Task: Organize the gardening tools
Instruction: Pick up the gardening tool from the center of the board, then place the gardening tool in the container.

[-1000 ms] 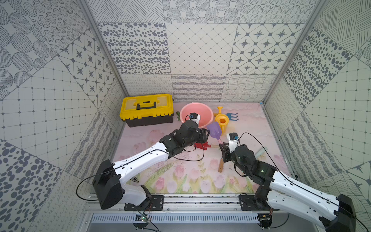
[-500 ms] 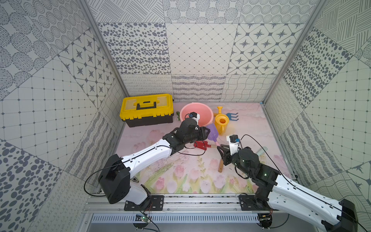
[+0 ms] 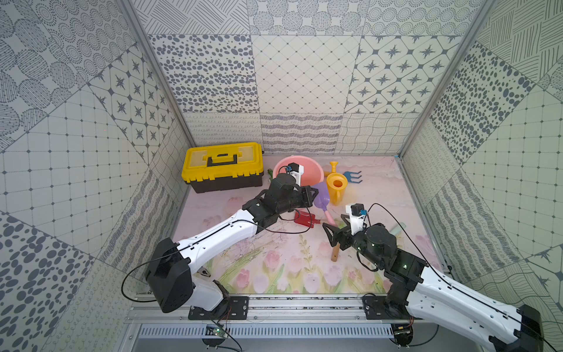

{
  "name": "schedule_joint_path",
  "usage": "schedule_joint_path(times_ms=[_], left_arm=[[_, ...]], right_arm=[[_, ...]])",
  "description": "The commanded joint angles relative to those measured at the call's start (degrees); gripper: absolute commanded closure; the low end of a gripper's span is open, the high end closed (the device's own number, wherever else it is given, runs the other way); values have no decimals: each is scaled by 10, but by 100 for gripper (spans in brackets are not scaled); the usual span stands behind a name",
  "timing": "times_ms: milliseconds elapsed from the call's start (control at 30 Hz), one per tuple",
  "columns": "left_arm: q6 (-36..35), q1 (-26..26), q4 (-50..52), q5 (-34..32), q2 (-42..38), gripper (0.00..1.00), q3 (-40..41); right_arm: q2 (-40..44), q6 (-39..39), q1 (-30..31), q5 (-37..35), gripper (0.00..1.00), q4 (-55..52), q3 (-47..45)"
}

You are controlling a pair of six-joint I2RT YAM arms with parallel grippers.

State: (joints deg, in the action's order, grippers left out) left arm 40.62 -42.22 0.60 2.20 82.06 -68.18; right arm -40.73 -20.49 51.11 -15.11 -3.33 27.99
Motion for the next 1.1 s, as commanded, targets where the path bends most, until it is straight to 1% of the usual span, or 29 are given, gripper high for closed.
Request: schedule_joint_path(times_ms=[0,133,267,367,433,500,633,800,933,1000,1067], left_arm=[[-103,3,25,-55,-25,100,-54],[-204,9,64,-123,-12,100,-127],[-323,20,55,-170,13,100,-188],[-395,38,62,-181,51,100,-243],[-433,52,68,-192,82,100,-281],[-457,70,76,-189,107,100,-314],[-483,112,80,-174,154,100,-363],[-502,145,67,-156,205,100,-374],[-495,154,42,-128,232,100,-345],[-484,154,21,-100,237,100,-320],[-466,155,14,-75,242,97,-304]], right_arm=[[15,-7,2,-24,3,16,-5],[13,-19,1,-59,3,-1,0],[11,-22,2,-83,3,-15,6],[9,-26,1,-92,3,-22,8],[8,-27,2,-97,3,-24,9],[8,-27,1,-100,3,-26,9],[3,-28,0,-107,3,-27,10],[-8,-26,-1,-108,3,-27,12],[-14,-24,-4,-109,3,-28,13],[-18,-23,-4,-111,3,-27,14],[-21,-23,-6,-111,3,-27,14]])
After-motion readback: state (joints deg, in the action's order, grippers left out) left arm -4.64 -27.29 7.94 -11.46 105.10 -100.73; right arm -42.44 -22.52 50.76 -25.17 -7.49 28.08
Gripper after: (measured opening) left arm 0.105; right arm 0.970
